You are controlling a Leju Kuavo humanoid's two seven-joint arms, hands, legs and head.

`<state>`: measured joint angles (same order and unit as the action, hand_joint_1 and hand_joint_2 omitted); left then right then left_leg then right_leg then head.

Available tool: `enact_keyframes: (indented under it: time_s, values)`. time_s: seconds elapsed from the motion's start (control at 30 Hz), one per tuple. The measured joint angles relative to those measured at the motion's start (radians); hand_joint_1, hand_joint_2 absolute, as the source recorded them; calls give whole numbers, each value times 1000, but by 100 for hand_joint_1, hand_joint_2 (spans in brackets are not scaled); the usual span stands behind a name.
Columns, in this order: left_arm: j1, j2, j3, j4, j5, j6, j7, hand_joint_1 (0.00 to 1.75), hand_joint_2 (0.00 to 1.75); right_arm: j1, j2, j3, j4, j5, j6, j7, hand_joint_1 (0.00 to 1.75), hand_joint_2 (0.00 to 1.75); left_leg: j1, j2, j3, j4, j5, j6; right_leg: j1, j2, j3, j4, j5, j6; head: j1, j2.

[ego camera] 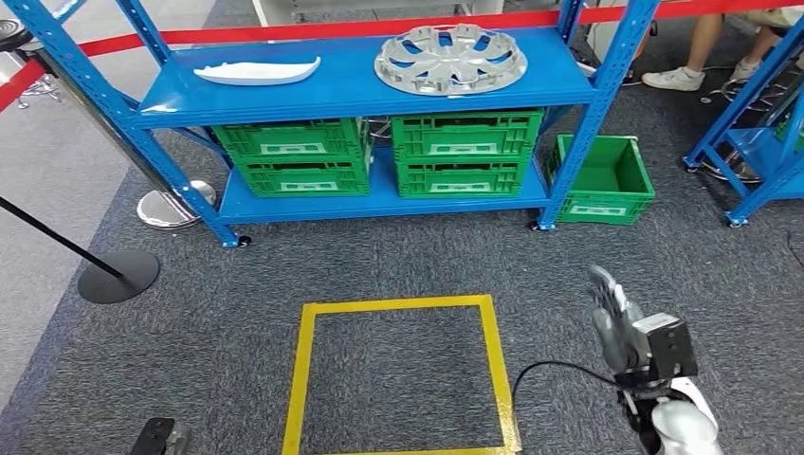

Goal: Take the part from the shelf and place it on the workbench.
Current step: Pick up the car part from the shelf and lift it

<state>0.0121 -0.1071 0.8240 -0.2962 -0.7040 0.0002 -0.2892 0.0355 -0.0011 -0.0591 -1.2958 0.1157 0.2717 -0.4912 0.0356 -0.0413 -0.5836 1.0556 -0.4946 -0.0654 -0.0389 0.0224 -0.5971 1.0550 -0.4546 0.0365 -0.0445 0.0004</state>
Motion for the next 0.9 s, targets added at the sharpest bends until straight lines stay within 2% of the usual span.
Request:
enact_keyframes:
  time_s: [0.03,0.07,0.1,0.13,0.17,0.2,0.27,0.3,0.33,0.4,0.47,0.53,0.6,0.63,0.67,0.7,0.73,0.8,0.83,0.9]
  values:
    - [-5,-2,13,0,-5,-1,0,0,0,0,-4,8,-36,-4,3,-9,0,0,-2,17,-34,65,-30,1,3,-7,0,0,-1,-4,-2,0]
    - [-10,-4,26,0,-10,-1,0,0,0,-1,-9,17,-73,-9,7,-18,0,0,-3,23,-74,139,-59,3,6,-14,1,-1,-2,-7,-3,0]
    - [-13,-7,40,1,-15,-2,0,0,0,-1,-14,26,-108,-13,11,-26,0,0,-5,25,-108,198,-75,5,9,-21,1,0,-3,-9,-3,0]
    - [-14,-10,55,1,-19,-2,1,0,0,-2,-18,35,-143,-18,15,-35,0,0,-6,25,-129,230,-75,9,11,-27,2,0,-4,-11,-3,0]
    - [-14,-12,69,1,-24,-2,1,0,0,-4,-22,44,-178,-22,18,-43,0,0,-7,25,-132,225,-55,13,13,-30,4,0,-6,-12,-3,0]
    - [-14,-14,84,2,-29,-3,2,0,0,-8,-26,54,-211,-25,21,-51,0,0,-9,26,-116,184,-19,18,13,-32,7,0,-7,-12,-3,0]
    - [-17,-18,113,2,-38,-4,2,0,0,-18,-35,75,-281,-33,28,-69,0,0,-14,36,-60,61,51,28,16,-35,11,1,-11,-7,-4,0]
    - [-21,-20,128,3,-43,-4,2,0,0,-23,-40,86,-316,-37,30,-78,0,0,-16,42,-38,11,65,31,18,-35,11,2,-12,-2,-4,0]
    - [-25,-23,142,4,-49,-4,4,0,0,-27,-46,96,-351,-40,33,-86,0,0,-18,45,-26,-18,66,32,20,-37,9,1,-13,4,-3,0]
    - [-29,-29,171,6,-60,-4,6,0,0,-33,-60,118,-416,-45,39,-103,0,0,-20,42,-22,-33,56,37,20,-41,11,-5,-11,17,-2,0]
    - [-30,-36,199,7,-73,-4,8,0,0,-40,-73,142,-481,-50,46,-121,0,0,-19,38,-19,-37,58,49,18,-41,7,9,-25,28,0,0]
    - [-33,-40,226,7,-85,-4,8,0,0,-46,-86,164,-542,-56,51,-139,0,0,-19,35,-14,-39,58,61,18,-33,-36,102,-76,32,7,0]
    - [-35,-44,249,8,-97,-4,8,0,0,-50,-99,181,-591,-60,56,-155,0,0,-24,32,-13,-39,56,68,20,-29,-104,236,-131,32,12,0]
    - [-36,-47,260,8,-104,-4,9,0,0,-50,-105,191,-616,-63,59,-164,0,0,-27,30,-12,-39,55,70,21,-28,-125,272,-136,30,12,0]
    - [-36,-49,272,8,-110,-4,10,0,0,-51,-111,201,-642,-65,62,-172,0,0,-30,27,-10,-39,54,71,23,-28,-127,270,-121,27,12,0]
    - [-38,-52,284,9,-116,-4,11,0,0,-53,-117,212,-667,-68,65,-181,0,0,-31,24,-7,-38,53,71,25,-27,-108,227,-89,23,12,0]
    - [-39,-55,295,10,-122,-4,12,0,0,-55,-123,221,-689,-71,67,-189,0,0,-32,21,-3,-38,52,71,28,-25,-74,157,-49,17,12,0]
    - [-43,-59,311,11,-130,-4,14,0,0,-60,-133,235,-725,-74,71,-201,0,0,-36,17,0,-37,49,66,32,-18,-12,31,-2,7,12,0]
    - [-44,-60,317,11,-133,-4,14,0,0,-63,-137,240,-739,-75,72,-203,0,0,-37,15,0,-37,49,62,33,-15,3,1,4,3,12,0]
    - [-45,-62,328,13,-136,-4,16,0,0,-64,-143,249,-759,-76,73,-205,0,0,-37,14,-2,-40,52,52,36,-14,6,-10,5,-5,11,0]
